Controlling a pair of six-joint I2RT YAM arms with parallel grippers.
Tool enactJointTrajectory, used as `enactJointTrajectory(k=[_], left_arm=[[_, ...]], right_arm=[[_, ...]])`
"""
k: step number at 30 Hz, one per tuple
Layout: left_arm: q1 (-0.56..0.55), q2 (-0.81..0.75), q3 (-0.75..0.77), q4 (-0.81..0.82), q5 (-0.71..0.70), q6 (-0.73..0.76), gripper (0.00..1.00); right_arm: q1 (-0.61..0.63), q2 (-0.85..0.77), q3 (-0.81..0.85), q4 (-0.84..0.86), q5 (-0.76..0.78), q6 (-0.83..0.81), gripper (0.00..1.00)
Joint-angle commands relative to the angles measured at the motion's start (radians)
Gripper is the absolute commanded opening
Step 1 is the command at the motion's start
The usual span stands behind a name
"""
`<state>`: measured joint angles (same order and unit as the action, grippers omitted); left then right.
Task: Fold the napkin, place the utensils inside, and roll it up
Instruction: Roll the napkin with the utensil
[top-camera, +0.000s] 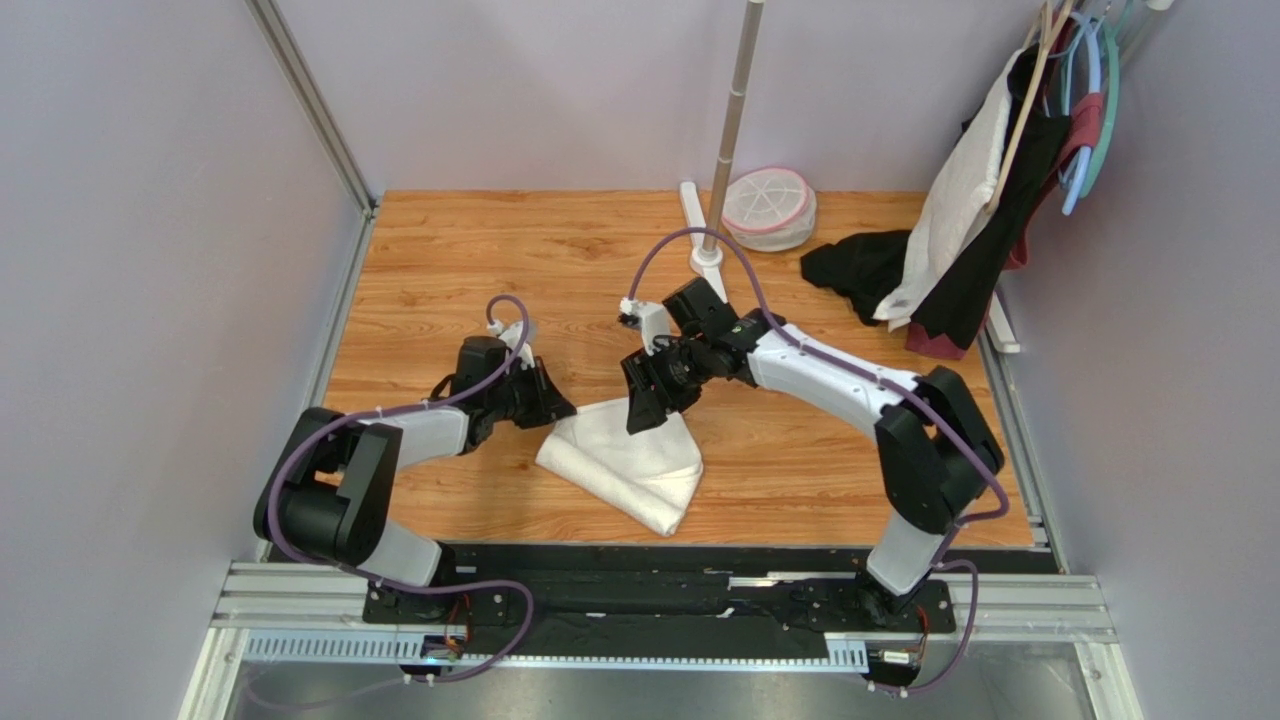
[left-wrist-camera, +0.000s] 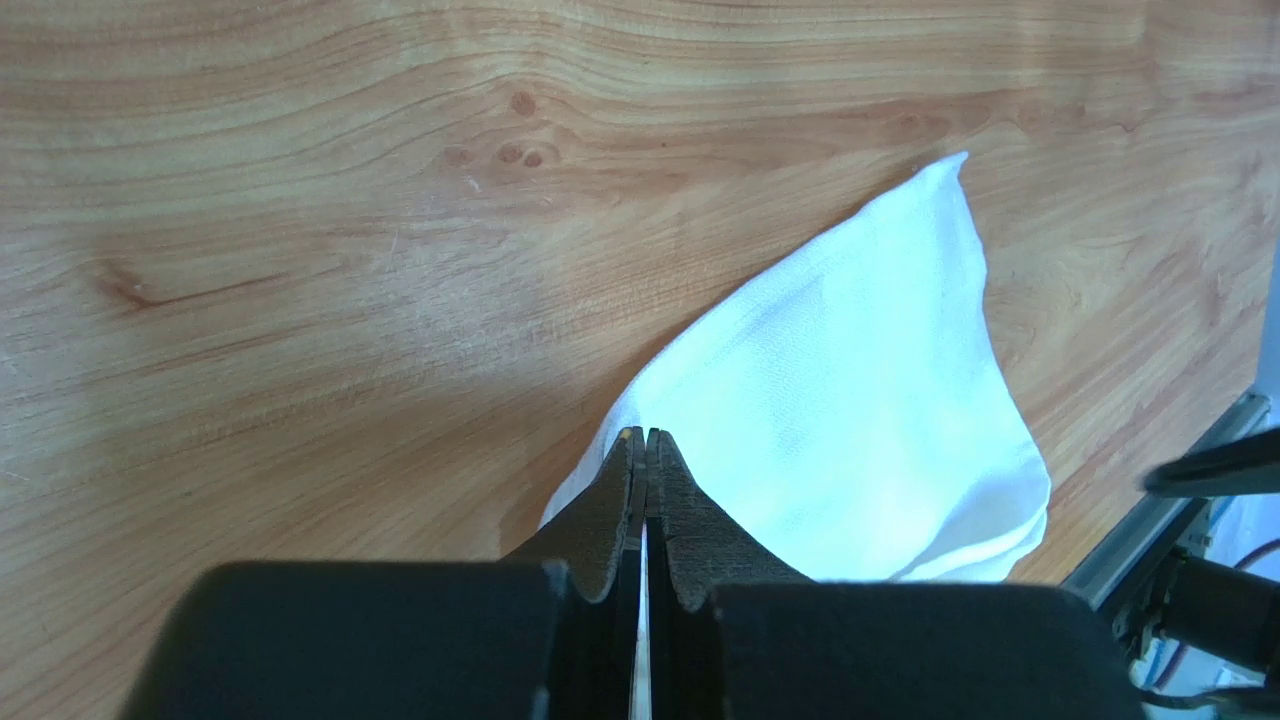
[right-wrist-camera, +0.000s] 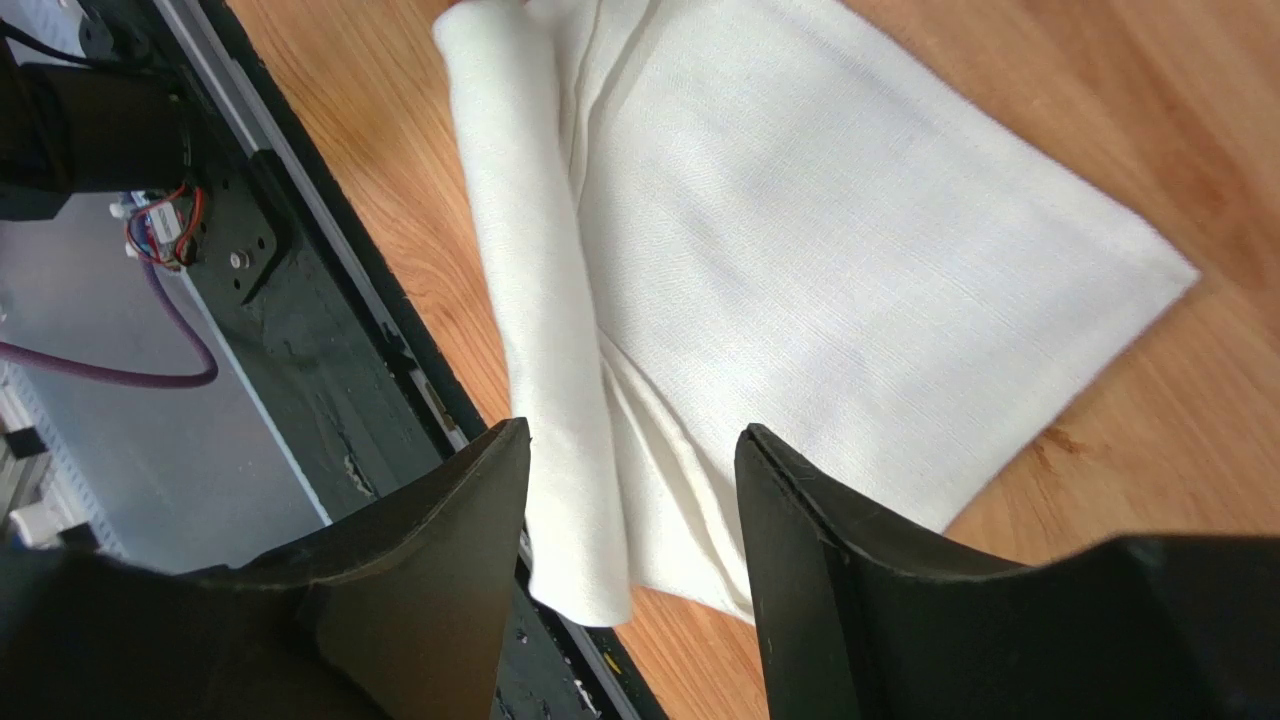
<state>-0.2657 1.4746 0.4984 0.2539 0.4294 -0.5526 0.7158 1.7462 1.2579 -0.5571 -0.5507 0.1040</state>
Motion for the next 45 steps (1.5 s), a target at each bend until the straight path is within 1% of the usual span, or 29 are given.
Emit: enactJointTrajectory(k=[1, 3, 5, 9, 13, 16, 17, 18, 19, 20, 22, 23, 27, 33, 39, 45], left_arm=[[0.003, 0.007, 0.045, 0.018, 0.008, -0.009, 0.00], [0.003, 0.009, 0.048, 0.010, 0.005, -0.006, 0.00], [0.003, 0.007, 0.052, 0.002, -0.007, -0.006, 0.00], [0.003, -0.011, 0.066, -0.018, -0.033, -0.009, 0.00], [0.005, -0.069, 0.084, -0.076, -0.080, -0.009, 0.00], [0.005, -0.117, 0.095, -0.111, -0.116, -0.006, 0.10], [0.006, -0.131, 0.098, -0.122, -0.135, -0.001, 0.22], [0.006, -0.155, 0.106, -0.146, -0.144, 0.002, 0.29], [0.008, -0.166, 0.108, -0.162, -0.165, 0.005, 0.44], [0.008, -0.178, 0.109, -0.177, -0.175, 0.009, 0.51], [0.013, -0.210, 0.108, -0.211, -0.204, 0.011, 0.61], [0.014, -0.223, 0.103, -0.219, -0.210, 0.014, 0.62], [0.014, -0.292, 0.040, -0.216, -0.207, 0.014, 0.63], [0.014, -0.399, -0.049, -0.191, -0.133, 0.036, 0.63], [0.014, -0.497, -0.124, -0.186, -0.096, 0.019, 0.64], [0.014, -0.513, -0.161, -0.179, -0.078, 0.014, 0.65]], right_arm=[[0.049, -0.111, -0.035, -0.020, 0.110, -0.012, 0.57], [0.121, -0.128, -0.045, -0.033, 0.147, -0.032, 0.57], [0.160, -0.126, -0.061, -0.023, 0.152, -0.008, 0.57], [0.258, -0.106, -0.110, 0.101, 0.129, 0.069, 0.57], [0.335, -0.056, -0.092, 0.152, 0.106, 0.112, 0.57], [0.376, -0.010, -0.074, 0.183, 0.098, 0.137, 0.57], [0.382, 0.018, -0.068, 0.187, 0.091, 0.141, 0.57], [0.390, 0.030, -0.058, 0.190, 0.097, 0.155, 0.57], [0.393, 0.041, -0.057, 0.195, 0.095, 0.160, 0.56], [0.393, 0.062, -0.060, 0.207, 0.094, 0.161, 0.56], [0.393, 0.073, -0.064, 0.217, 0.123, 0.155, 0.56], [0.395, 0.079, -0.063, 0.209, 0.133, 0.148, 0.56], [0.390, 0.099, -0.051, 0.188, 0.222, 0.131, 0.56], [0.367, 0.079, -0.063, 0.183, 0.262, 0.123, 0.56], [0.329, 0.065, -0.080, 0.191, 0.270, 0.122, 0.56], [0.292, 0.062, -0.087, 0.198, 0.256, 0.118, 0.56]])
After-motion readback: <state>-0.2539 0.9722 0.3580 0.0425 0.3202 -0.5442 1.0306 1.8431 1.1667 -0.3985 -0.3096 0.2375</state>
